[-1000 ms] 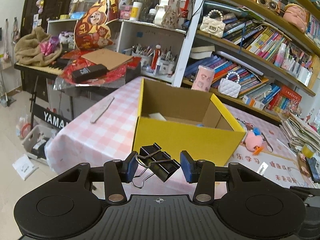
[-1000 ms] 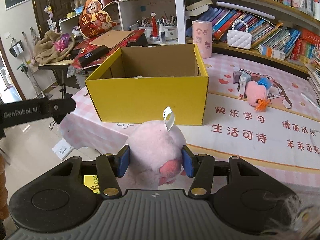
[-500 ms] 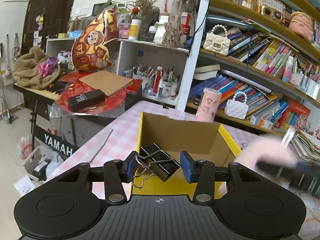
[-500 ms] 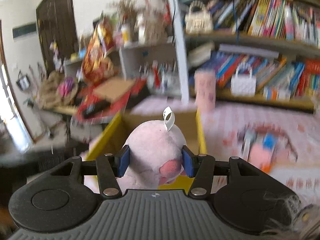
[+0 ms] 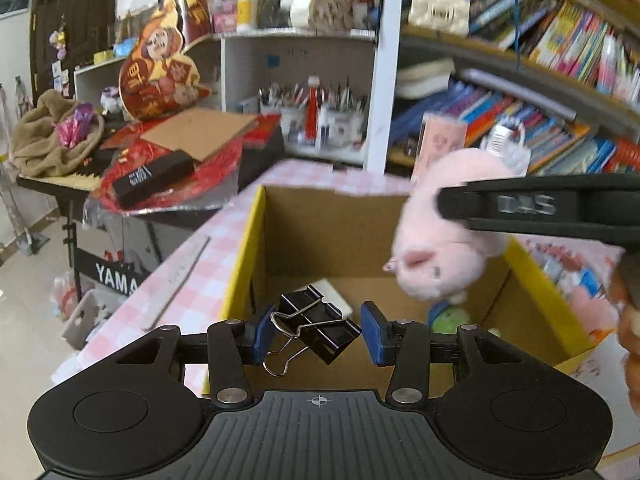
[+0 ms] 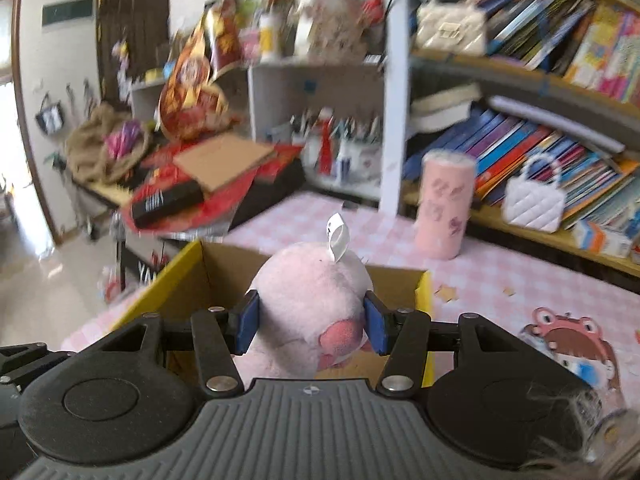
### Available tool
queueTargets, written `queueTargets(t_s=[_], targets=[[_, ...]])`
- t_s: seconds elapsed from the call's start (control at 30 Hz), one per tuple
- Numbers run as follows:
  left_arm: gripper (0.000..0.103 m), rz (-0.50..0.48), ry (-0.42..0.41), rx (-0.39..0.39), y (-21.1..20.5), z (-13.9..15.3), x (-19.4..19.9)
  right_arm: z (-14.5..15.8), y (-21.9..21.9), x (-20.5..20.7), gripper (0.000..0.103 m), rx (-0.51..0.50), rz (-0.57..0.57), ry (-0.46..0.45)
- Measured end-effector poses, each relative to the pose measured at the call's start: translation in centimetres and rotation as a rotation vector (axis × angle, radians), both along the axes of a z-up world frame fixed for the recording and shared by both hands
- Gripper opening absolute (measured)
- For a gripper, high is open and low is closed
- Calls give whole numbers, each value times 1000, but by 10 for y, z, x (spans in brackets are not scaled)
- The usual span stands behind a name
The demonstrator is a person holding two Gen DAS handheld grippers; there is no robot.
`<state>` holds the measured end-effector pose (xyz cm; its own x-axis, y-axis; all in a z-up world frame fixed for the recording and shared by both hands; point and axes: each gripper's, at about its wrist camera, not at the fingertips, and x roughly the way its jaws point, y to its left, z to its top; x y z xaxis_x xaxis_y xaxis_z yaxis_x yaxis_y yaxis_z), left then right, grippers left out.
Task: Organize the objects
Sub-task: 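Carry the clip and pig plush with both grippers over the yellow box, then open both grippers to release the clip and pig plush into the box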
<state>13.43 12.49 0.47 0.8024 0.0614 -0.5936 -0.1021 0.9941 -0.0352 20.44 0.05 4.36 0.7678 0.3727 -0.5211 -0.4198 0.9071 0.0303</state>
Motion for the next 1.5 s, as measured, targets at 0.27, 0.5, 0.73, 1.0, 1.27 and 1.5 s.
queueTargets(t_s=[0.27,0.5,0.73,1.0,1.27,1.5], targets=[[45,21,39,40,-5,-10,15,-28,23,37,48,-85,70,88],[46,35,32,40,-6,-9,24,-19,16,53,55,-46,36,63],[66,39,-77,12,-4,13,9,6,-6,36,61,25,-29,-10],[68,32,-157,-19,-1,42,-20,34,-28,-13,60,82,-100,-108],[70,13,-186,-42,7,56,-63,44,-52,-79,60,86,-126,-136],[78,4,-157,-47,11,48,-100,21,-59,-135,60,14,-155,-85]])
